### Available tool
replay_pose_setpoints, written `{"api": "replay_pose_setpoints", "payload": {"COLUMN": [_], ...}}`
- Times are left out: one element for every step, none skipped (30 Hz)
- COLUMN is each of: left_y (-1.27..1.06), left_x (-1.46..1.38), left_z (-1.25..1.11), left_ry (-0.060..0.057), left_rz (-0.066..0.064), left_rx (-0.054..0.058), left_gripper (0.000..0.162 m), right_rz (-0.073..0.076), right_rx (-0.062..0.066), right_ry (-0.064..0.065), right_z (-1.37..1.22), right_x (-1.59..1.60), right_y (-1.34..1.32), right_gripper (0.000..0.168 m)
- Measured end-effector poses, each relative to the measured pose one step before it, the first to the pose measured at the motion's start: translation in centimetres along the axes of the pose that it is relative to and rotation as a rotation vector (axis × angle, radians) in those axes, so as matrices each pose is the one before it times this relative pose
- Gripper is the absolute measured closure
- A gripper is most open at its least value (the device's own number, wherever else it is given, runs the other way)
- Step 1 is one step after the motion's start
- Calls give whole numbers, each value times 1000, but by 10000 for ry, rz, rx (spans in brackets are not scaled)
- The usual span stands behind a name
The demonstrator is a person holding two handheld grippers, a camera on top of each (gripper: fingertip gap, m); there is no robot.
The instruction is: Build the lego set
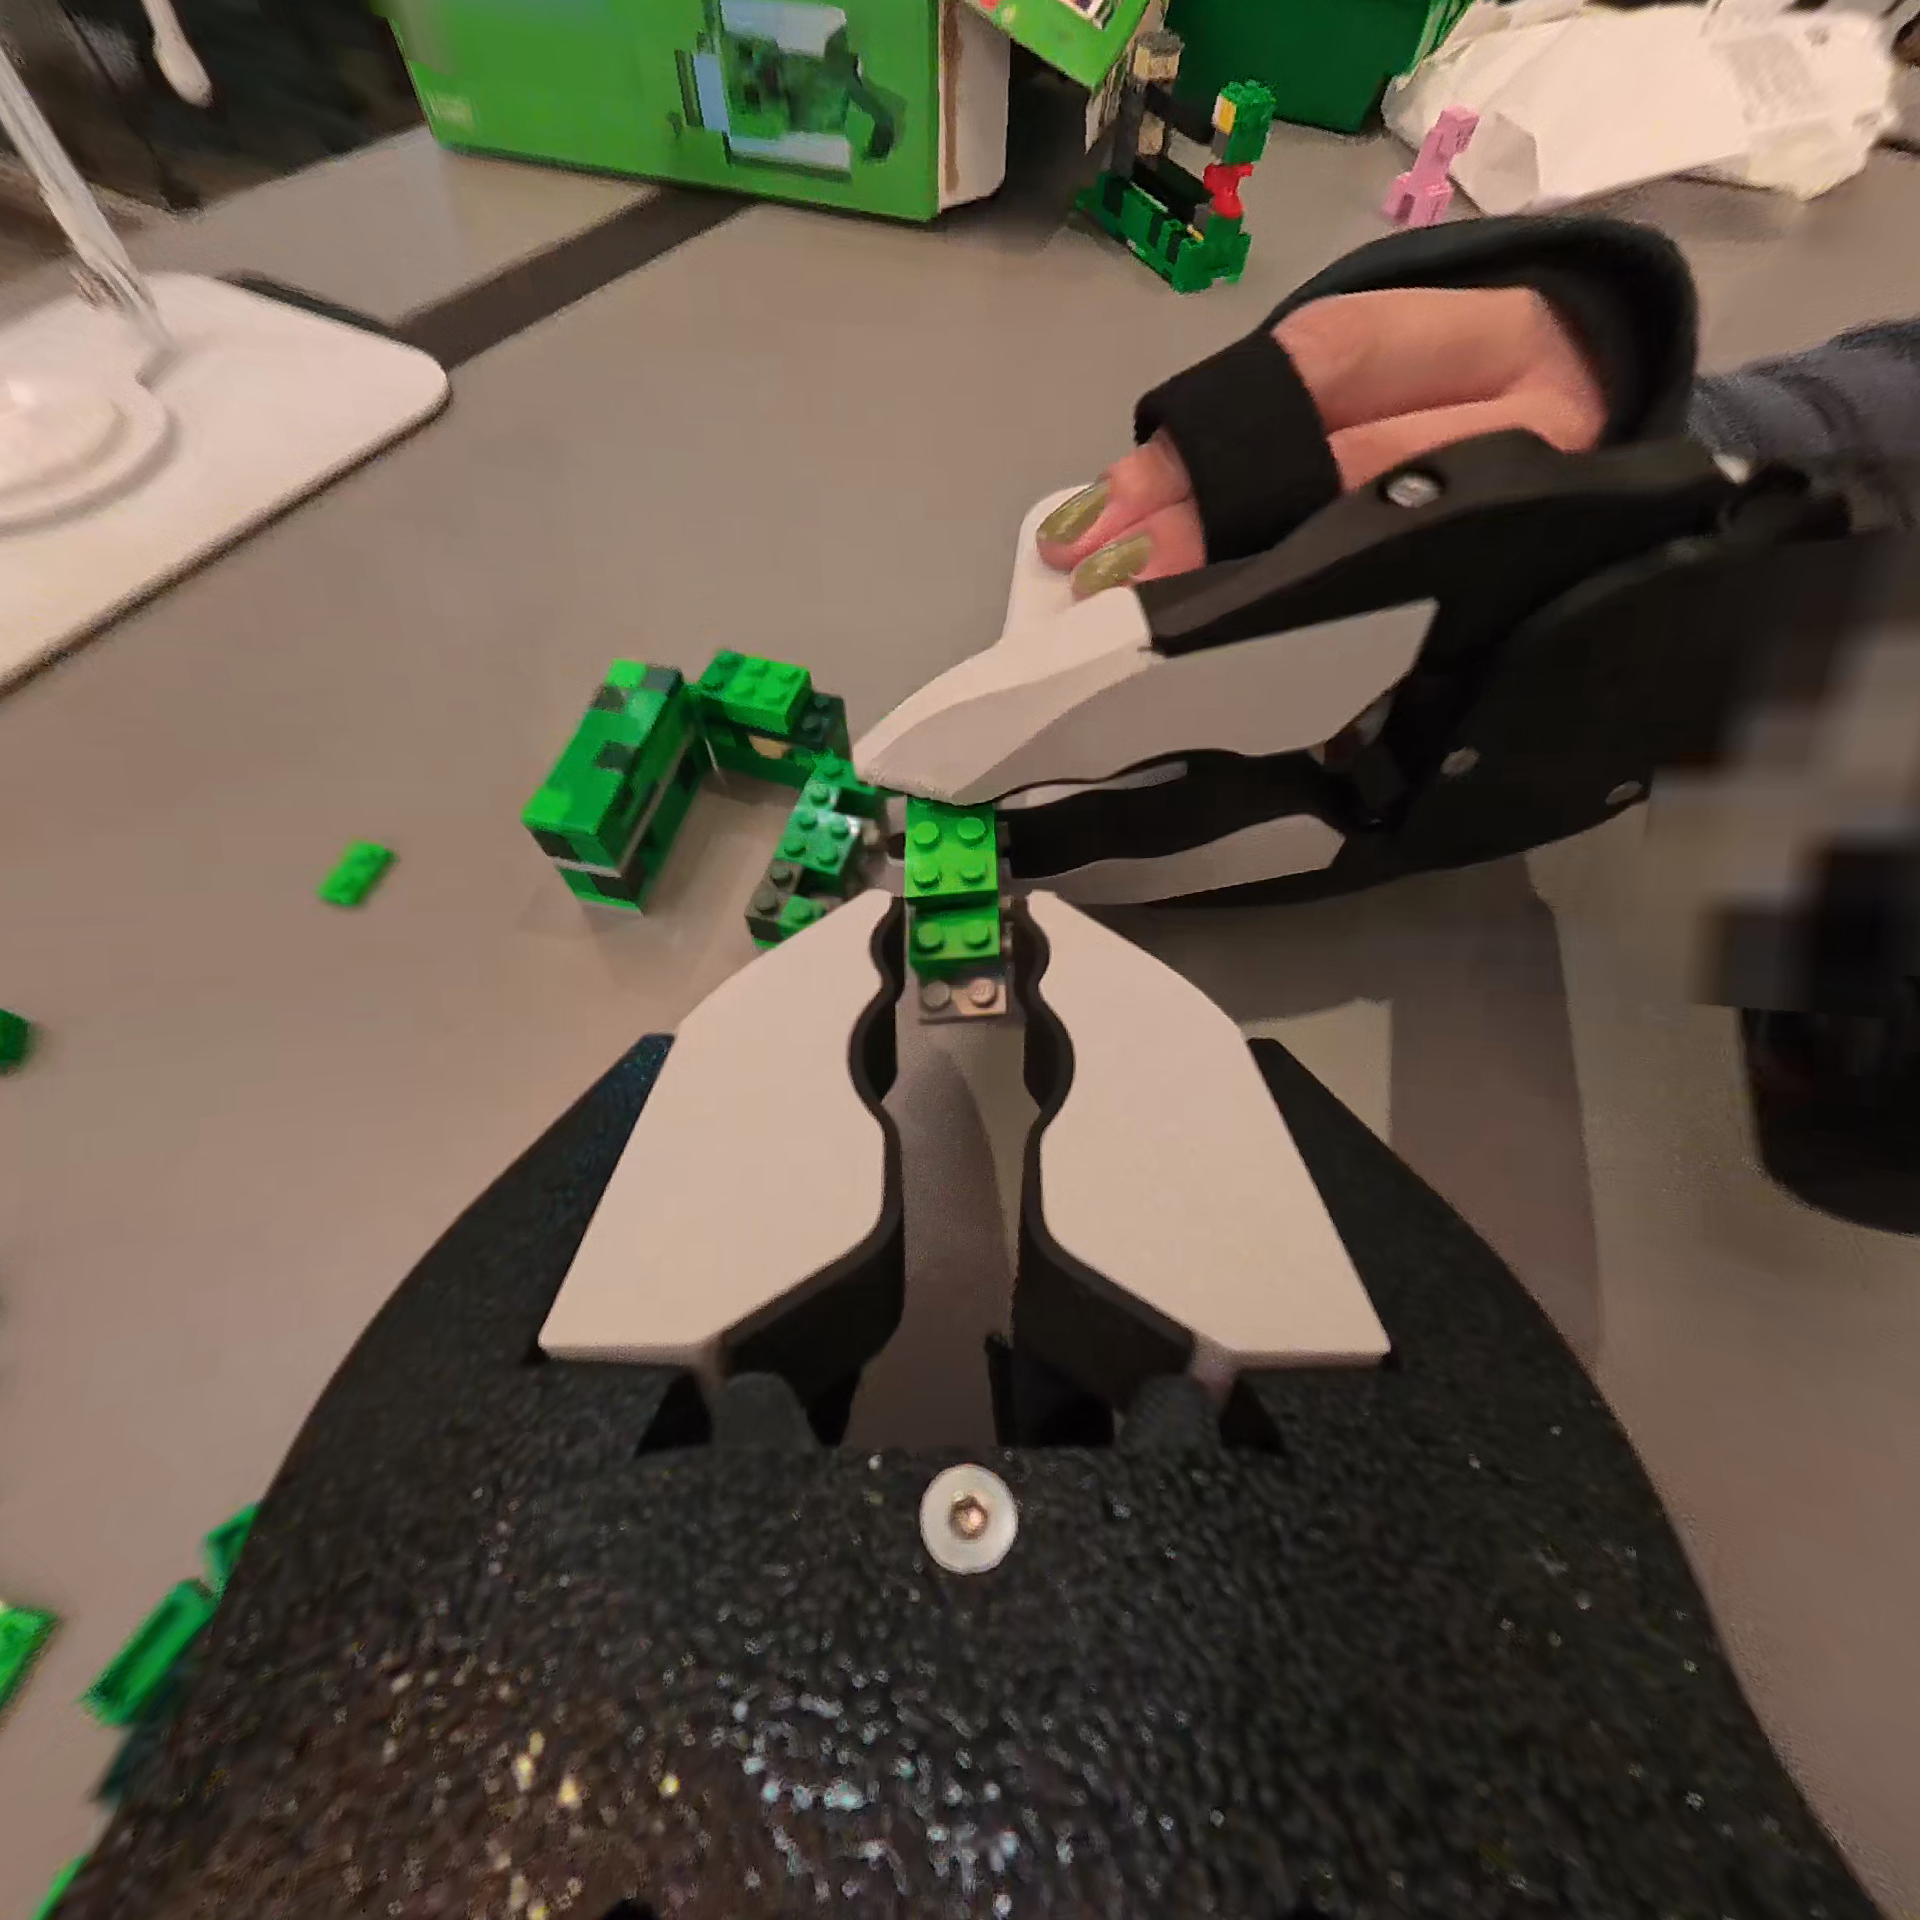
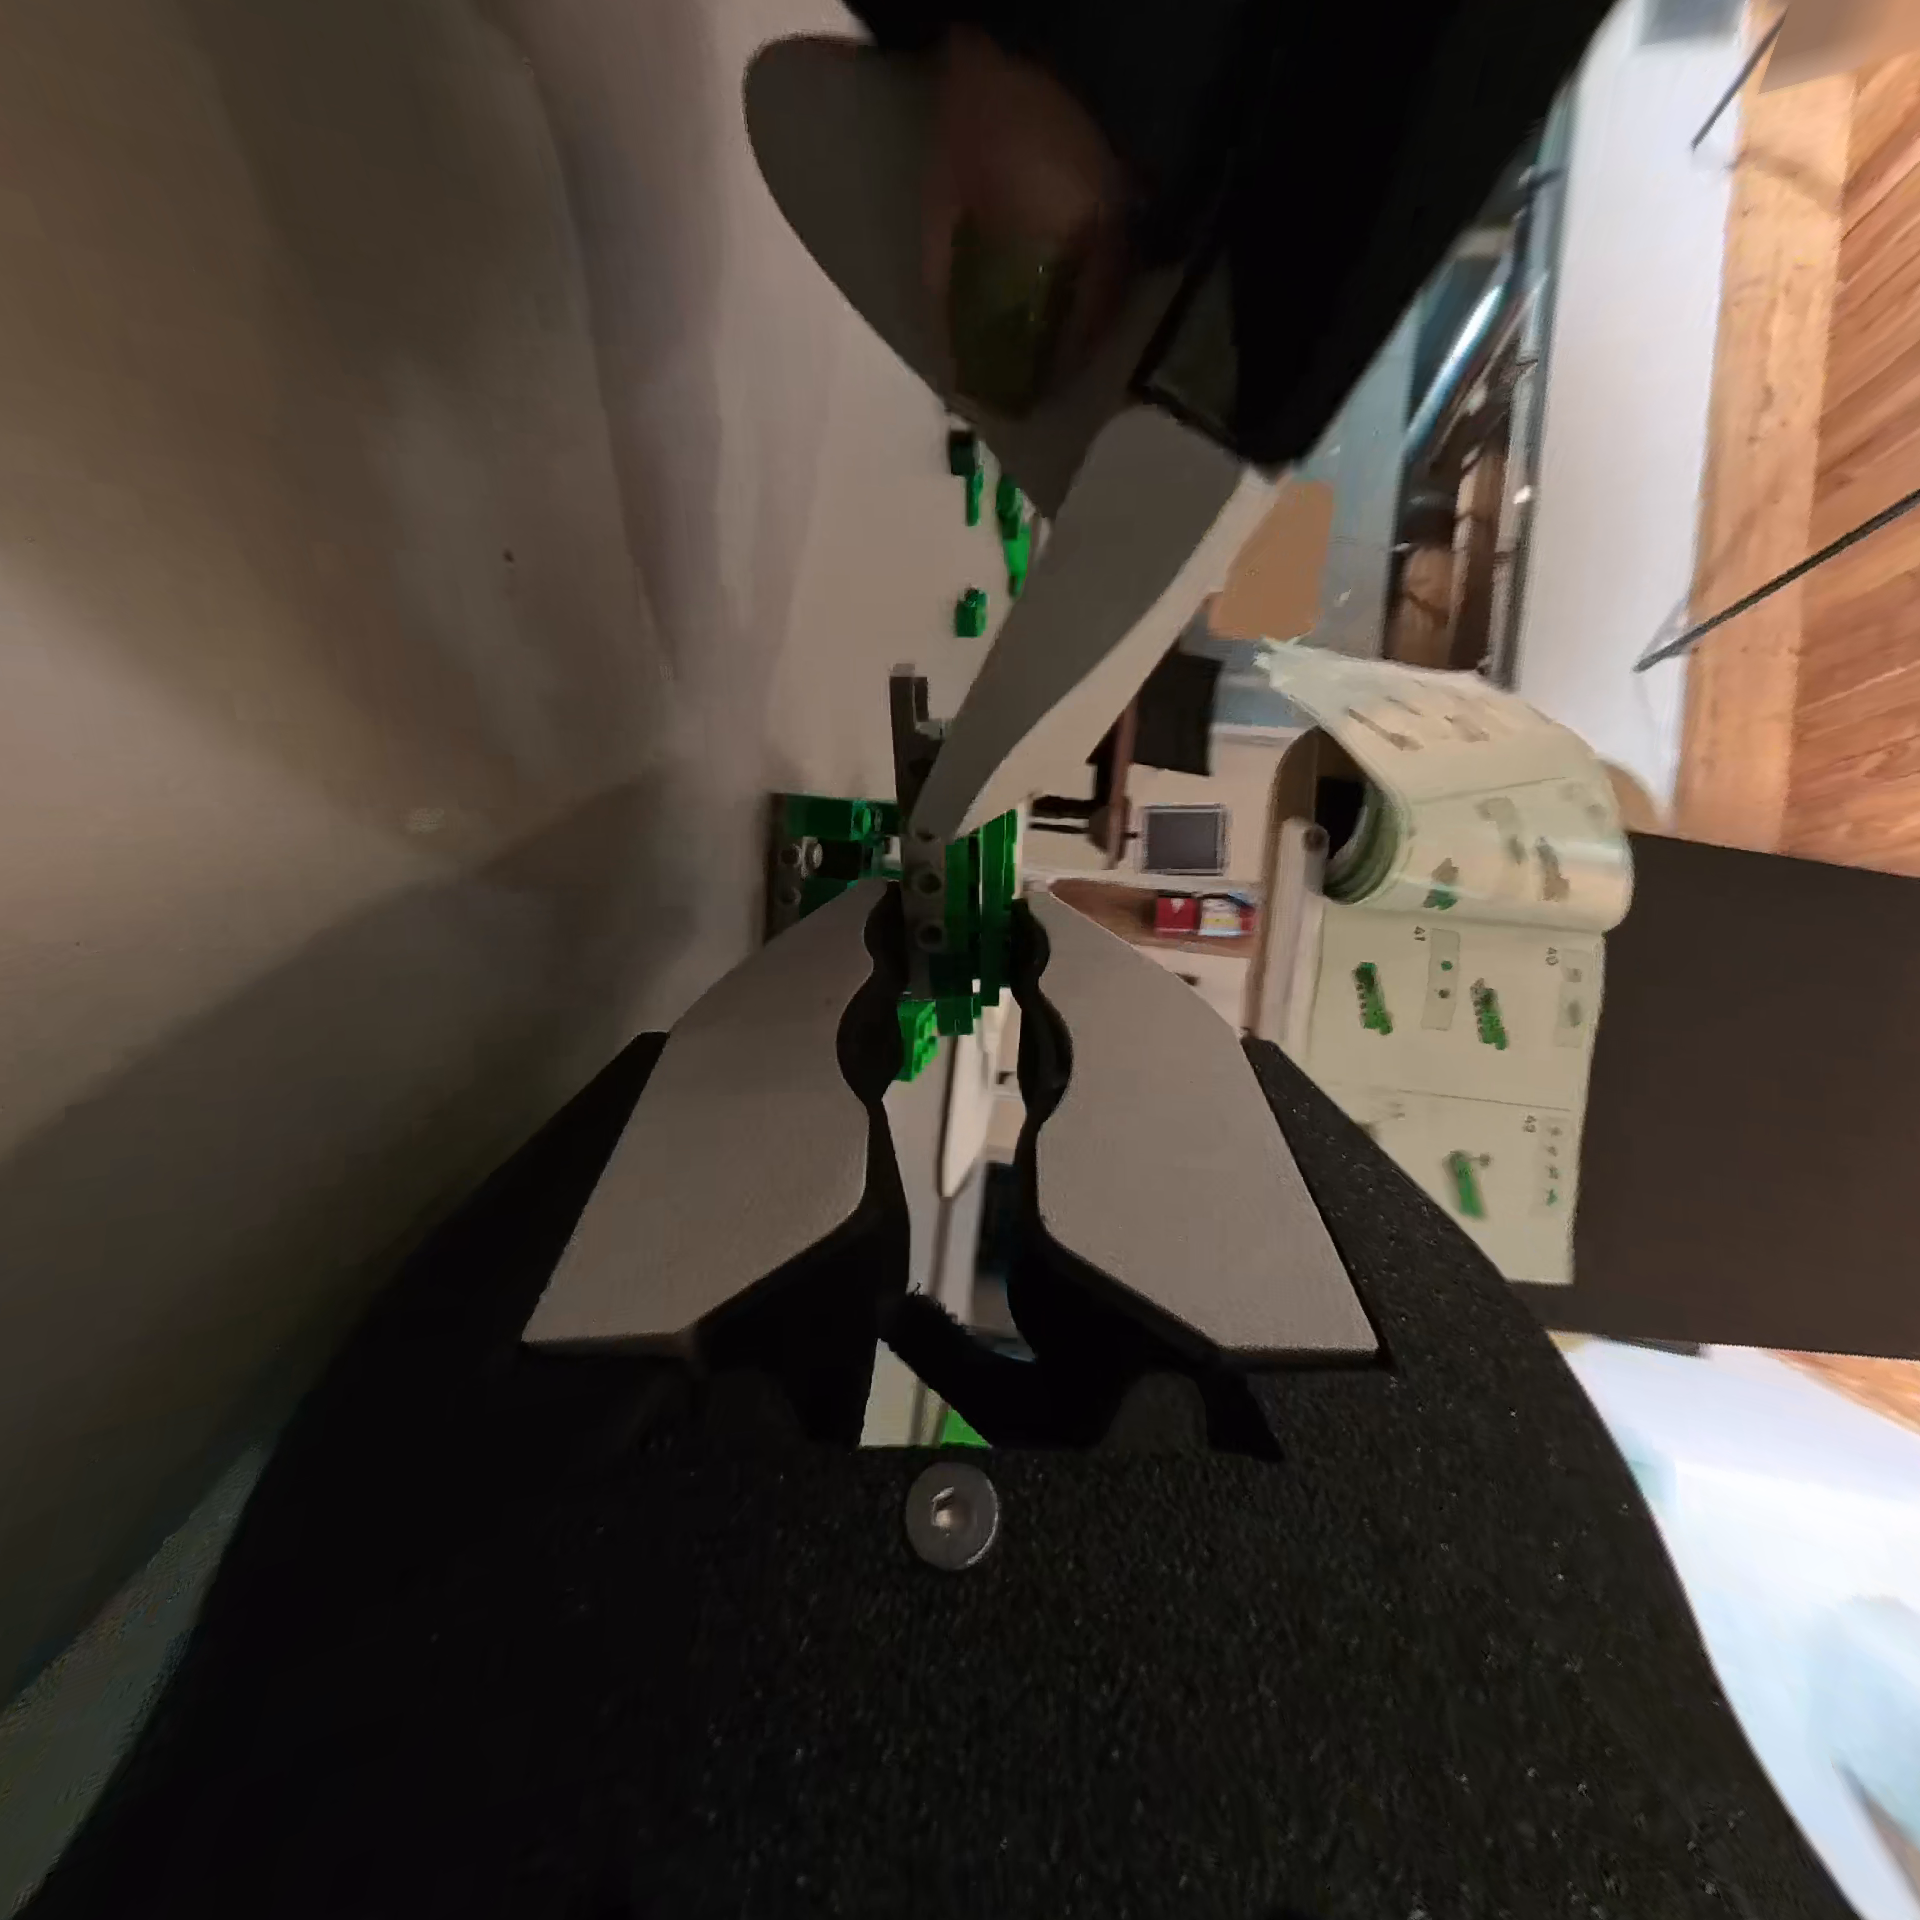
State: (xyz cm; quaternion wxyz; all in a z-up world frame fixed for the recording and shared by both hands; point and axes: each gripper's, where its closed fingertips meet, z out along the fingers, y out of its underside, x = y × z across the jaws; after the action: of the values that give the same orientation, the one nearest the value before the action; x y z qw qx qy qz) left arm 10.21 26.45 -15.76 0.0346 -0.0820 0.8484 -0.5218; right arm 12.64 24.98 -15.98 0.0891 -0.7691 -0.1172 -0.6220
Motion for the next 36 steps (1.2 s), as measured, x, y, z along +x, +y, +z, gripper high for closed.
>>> {"api": "replay_pose_setpoints", "payload": {"left_y": [-242, -81, 41, -27, -166, -212, -211, -132, 88, 243, 279, 195, 74, -69, -173, -106, -57, -89, -88, -12, -45, -21, -43, -36, -47, -42, -111, -214, -338, -386, -363, -319, -233, -149, -184, -147], "left_x": [-312, -333, -305, -117, 92, 126, 331, 516, 326, 337, 284, 200, 170, 102, 126, 33, 77, 23, 37, 60, 65, 76, 51, 12, -21, -66, -92, -134, -101, -71, 26, 51, 48, 57, 44, 45], "left_z": [-170, -179, -173, -120, -87, -47, 31, 99, 184, 230, 215, 155, 69, -2, -31, -28, -15, -45, -53, -62, -99, -106, -81, -66, -56, -63, -97, -147, -169, -185, -155, -140, -107, -87, -76, -71], "left_ry": [-386, -411, -433, -368, -309, -319, -172, 16, -17, 90, 99, 54, 43, 2, 25, -29, 15, -15, 47, 114, 130, 139, 133, 87, 57, 42, 69, 65, 86, 93, 134, 138, 121, 108, 107, 87], "left_rz": [472, 606, 733, 894, 967, 925, 844, 668, 415, 245, 170, 151, 147, 144, 140, 107, 112, 77, 32, -50, -51, -76, -153, -152, -162, -208, -308, -361, -359, -334, -268, -228, -190, -151, -146, -127], "left_rx": [62, -39, -93, -55, 30, 19, 22, -21, -146, -202, -171, -89, -15, 49, 92, 41, 20, 61, 59, 18, 33, 35, 50, 77, 96, 138, 211, 290, 351, 360, 325, 300, 234, 177, 181, 154], "left_gripper": [131, 119, 117, 116, 116, 117, 117, 118, 119, 121, 122, 126, 132, 138, 141, 142, 143, 143, 144, 144, 145, 145, 145, 145, 145, 145, 145, 145, 145, 145, 145, 145, 145, 145, 145, 145], "right_rz": [365, 249, 191, 272, 274, 189, 136, 151, 204, 215, 207, 179, 190, 135, 86, 63, 111, 179, 178, 203, 239, 235, 178, 162, 169, 104, 52, 97, 130, 168, 228, 213, 140, 117, 63, 35], "right_rx": [-6, 47, 57, 90, 141, 146, 145, 85, 107, 113, 125, 169, 144, 101, 44, 12, 47, 74, 89, 95, 107, 130, 139, 138, 158, 186, 256, 284, 255, 244, 227, 260, 296, 246, 246, 243], "right_ry": [-247, -160, -222, -349, -428, -374, -307, -250, -264, -271, -181, -252, -185, -157, -127, -68, -115, -151, -171, -181, -198, -172, -124, -71, 3, 87, 143, 173, 75, -62, -109, -114, -144, -36, -82, -32], "right_z": [52, 8, 2, 1, -20, -47, -56, -44, -56, -64, -81, -96, -86, -66, -46, -53, -62, -55, -54, -38, -27, -35, -35, -44, -37, -62, -114, -163, -188, -180, -187, -214, -245, -240, -224, -205], "right_x": [-68, 18, -70, -253, -402, -375, -327, -246, -216, -207, -62, -173, -85, -89, -85, 5, -42, -64, -110, -138, -145, -104, -79, -16, 59, 118, 156, 242, 178, 65, 39, 45, -28, 89, -26, -7], "right_y": [232, 174, 139, 41, -81, -152, -185, -134, -179, -197, -209, -278, -229, -171, -85, -14, -16, -22, -58, -86, -122, -124, -121, -99, -106, -106, -174, -195, -182, -166, -135, -176, -238, -219, -233, -218], "right_gripper": [151, 151, 151, 150, 150, 150, 151, 150, 151, 151, 151, 150, 150, 150, 151, 150, 150, 150, 150, 150, 150, 150, 150, 150, 150, 149, 148, 147, 146, 144, 144, 144, 145, 146, 146, 146]}}
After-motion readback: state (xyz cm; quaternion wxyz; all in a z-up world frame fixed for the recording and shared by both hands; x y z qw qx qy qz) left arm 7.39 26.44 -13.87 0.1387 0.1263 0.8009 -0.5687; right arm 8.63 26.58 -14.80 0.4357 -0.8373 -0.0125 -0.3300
